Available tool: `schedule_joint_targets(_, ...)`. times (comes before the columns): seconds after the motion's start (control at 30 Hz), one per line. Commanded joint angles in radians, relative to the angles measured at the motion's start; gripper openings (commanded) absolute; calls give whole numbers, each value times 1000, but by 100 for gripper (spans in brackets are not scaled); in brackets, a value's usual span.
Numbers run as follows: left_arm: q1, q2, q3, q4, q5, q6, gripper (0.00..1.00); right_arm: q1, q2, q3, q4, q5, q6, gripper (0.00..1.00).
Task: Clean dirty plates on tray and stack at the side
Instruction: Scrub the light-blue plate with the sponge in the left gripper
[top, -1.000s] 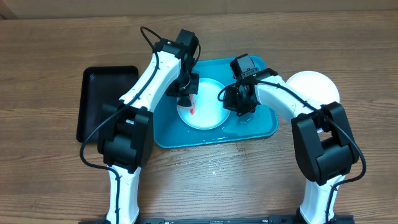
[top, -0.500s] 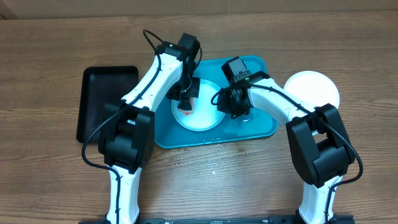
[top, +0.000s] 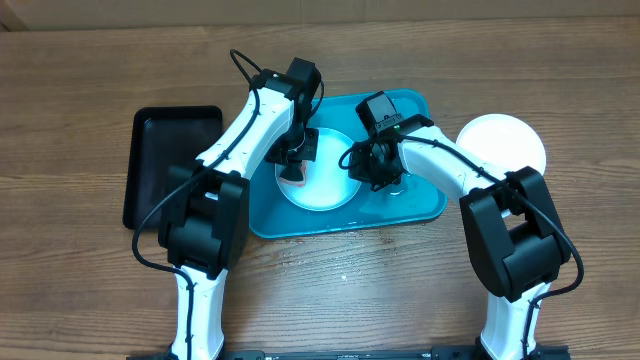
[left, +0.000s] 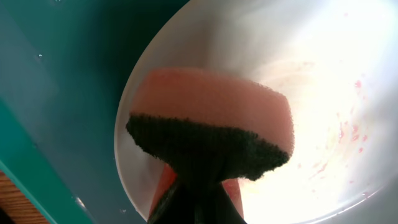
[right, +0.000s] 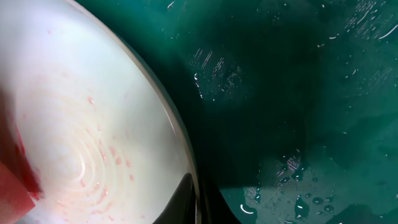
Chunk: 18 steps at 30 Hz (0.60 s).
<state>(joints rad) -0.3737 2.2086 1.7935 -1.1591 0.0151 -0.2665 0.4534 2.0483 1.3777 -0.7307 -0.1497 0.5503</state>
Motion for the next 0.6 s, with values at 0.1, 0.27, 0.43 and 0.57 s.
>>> schedule_joint_targets(0.1, -8, -5, -26, 3, 50, -3, 4, 19, 42, -49, -15, 17, 4, 4)
schedule_joint_targets(0.27, -8, -5, -96, 32, 91, -3, 4, 19, 42, -49, -15, 17, 4, 4)
schedule_joint_targets(0.43, -13, -5, -119, 54, 96, -3, 4, 19, 42, -49, -14, 17, 4, 4)
schedule_joint_targets(0.57, -14, -5, -118, 78, 185, 11, 4, 19, 42, -49, -14, 18, 4, 4)
